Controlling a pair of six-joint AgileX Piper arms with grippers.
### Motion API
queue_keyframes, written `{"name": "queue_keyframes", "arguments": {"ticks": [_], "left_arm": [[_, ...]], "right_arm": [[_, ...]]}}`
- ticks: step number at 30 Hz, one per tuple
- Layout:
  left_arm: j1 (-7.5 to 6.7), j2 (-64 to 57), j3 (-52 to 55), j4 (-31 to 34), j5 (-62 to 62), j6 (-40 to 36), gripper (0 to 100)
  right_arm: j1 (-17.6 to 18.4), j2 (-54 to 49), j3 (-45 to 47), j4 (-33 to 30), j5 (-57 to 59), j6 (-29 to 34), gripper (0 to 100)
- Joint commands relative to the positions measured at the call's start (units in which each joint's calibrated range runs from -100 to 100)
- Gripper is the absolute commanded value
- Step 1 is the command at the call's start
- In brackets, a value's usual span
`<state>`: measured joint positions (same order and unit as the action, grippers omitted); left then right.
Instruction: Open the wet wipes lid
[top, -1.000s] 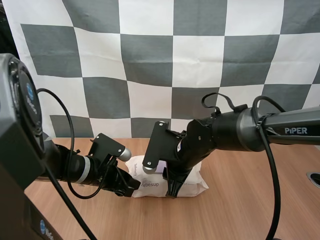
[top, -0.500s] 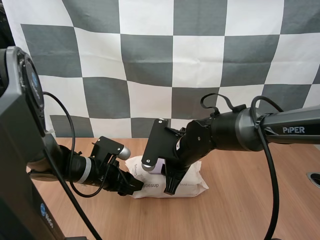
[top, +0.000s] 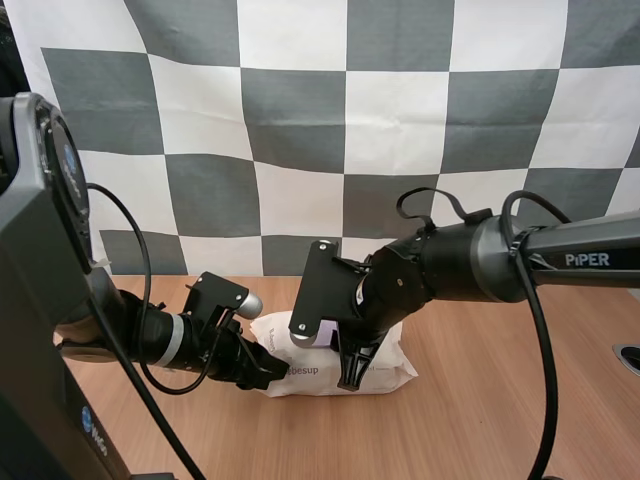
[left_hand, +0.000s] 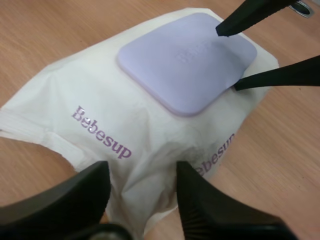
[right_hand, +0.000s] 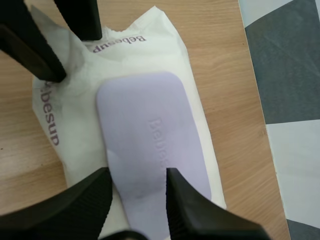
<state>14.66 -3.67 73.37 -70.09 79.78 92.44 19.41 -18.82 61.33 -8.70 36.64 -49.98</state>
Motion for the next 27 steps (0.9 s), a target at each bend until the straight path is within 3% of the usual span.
{"name": "queue_keyframes", "arguments": {"ticks": [1,4,11,13,15,18,22,27], "left_arm": [[-0.06,-0.03,-0.04,-0.09,-0.04,0.95,38],[-0.06,-0.03,-0.04,-0.09,-0.29,0.95,22],[-0.06,-0.03,-0.04,0.12,-1.09,0.95,20],[-0.06,-0.03,-0.04,0.12,-1.09,0.95,15],[-0.06,-0.03,-0.04,0.12,-1.09,0.95,3],[-0.06,-0.03,-0.04,0.12,-1.09,0.95,0],[-0.06,-0.03,-0.04,0.12,-1.09,0.95,0],[-0.06,-0.03,-0.04,0.12,-1.09,0.95,0]], "right_arm": [[-0.02,1.06,0.01,-0.06,0.03,0.06,60],[-0.02,2.95,0.01,-0.06,-0.2,0.43,60],[-0.02,3.77,-0.08,-0.06,-2.78,1.51,60],[-0.02,3.77,-0.08,-0.06,-3.59,1.91,60],[-0.02,3.77,-0.08,-0.06,-4.11,1.91,60],[-0.02,3.77,-0.08,-0.06,-5.0,1.91,59],[-0.02,3.77,-0.08,-0.06,-5.75,1.91,48],[-0.02,3.77,-0.08,-0.06,-5.94,1.91,23]]}}
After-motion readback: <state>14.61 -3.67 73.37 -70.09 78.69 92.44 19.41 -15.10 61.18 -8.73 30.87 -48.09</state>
